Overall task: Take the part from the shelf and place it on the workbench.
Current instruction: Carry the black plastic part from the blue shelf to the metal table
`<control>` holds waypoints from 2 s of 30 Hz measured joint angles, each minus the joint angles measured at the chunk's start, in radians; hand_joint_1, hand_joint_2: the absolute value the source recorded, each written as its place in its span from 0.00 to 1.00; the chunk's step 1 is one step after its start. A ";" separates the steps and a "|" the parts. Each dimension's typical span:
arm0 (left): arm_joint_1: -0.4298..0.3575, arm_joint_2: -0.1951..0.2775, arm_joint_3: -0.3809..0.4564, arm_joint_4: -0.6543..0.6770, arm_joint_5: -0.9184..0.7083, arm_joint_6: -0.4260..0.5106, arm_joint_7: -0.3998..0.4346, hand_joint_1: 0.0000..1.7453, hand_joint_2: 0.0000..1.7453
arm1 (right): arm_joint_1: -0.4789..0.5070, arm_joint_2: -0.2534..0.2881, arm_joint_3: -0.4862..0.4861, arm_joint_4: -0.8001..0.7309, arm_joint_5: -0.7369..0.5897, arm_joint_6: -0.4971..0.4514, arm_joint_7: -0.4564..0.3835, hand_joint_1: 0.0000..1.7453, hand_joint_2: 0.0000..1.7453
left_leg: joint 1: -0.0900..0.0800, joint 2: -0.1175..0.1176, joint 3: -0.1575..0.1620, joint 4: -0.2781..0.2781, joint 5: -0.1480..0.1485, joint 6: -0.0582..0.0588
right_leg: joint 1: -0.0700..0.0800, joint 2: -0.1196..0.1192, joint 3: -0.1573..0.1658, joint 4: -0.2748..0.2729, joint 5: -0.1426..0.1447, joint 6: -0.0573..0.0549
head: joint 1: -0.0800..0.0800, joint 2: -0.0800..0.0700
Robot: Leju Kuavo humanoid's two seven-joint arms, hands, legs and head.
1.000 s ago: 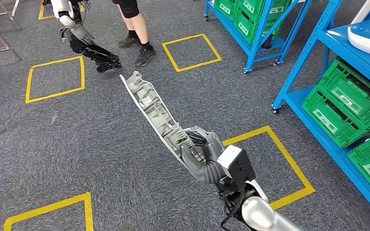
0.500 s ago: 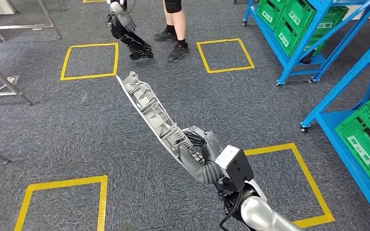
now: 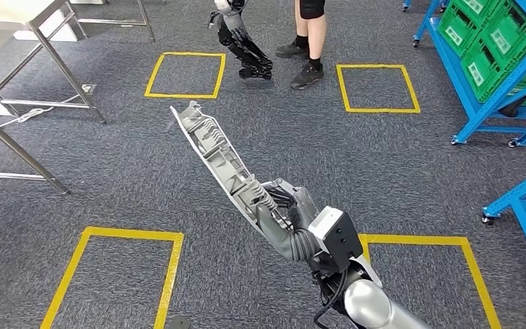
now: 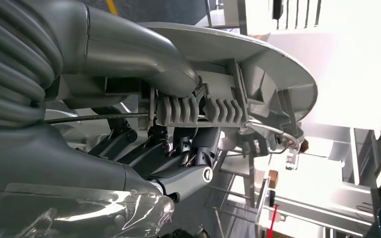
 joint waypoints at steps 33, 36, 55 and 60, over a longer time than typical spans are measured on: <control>-0.004 0.010 -0.021 -0.001 -0.014 -0.015 0.015 0.00 1.00 | 0.011 0.007 0.000 -0.002 0.005 0.005 0.006 1.00 1.00 | 0.000 0.058 -0.071 0.122 -0.044 -0.006 | 0.007 -0.030 -0.002 -0.006 0.006 -0.007 | -0.003 0.000; -0.004 0.010 -0.022 -0.001 -0.013 -0.015 0.015 0.00 1.00 | 0.011 0.007 0.000 -0.002 0.005 0.005 0.006 1.00 1.00 | 0.009 0.077 -0.114 0.215 -0.058 -0.014 | 0.008 -0.078 0.010 -0.006 -0.004 -0.007 | -0.004 0.000; 0.002 0.016 -0.022 0.000 -0.003 -0.020 0.023 0.00 1.00 | 0.009 0.010 -0.001 0.000 0.005 -0.002 0.003 1.00 1.00 | -0.016 0.126 0.020 -0.035 0.023 0.050 | 0.007 -0.139 0.053 -0.040 -0.021 0.046 | 0.009 0.000; 0.004 0.020 -0.022 0.000 -0.003 -0.022 0.023 0.00 1.00 | 0.008 0.014 -0.002 0.002 0.005 -0.002 0.003 1.00 1.00 | -0.008 0.108 0.058 -0.057 -0.004 0.076 | -0.002 -0.099 0.045 0.025 -0.030 0.061 | 0.011 0.000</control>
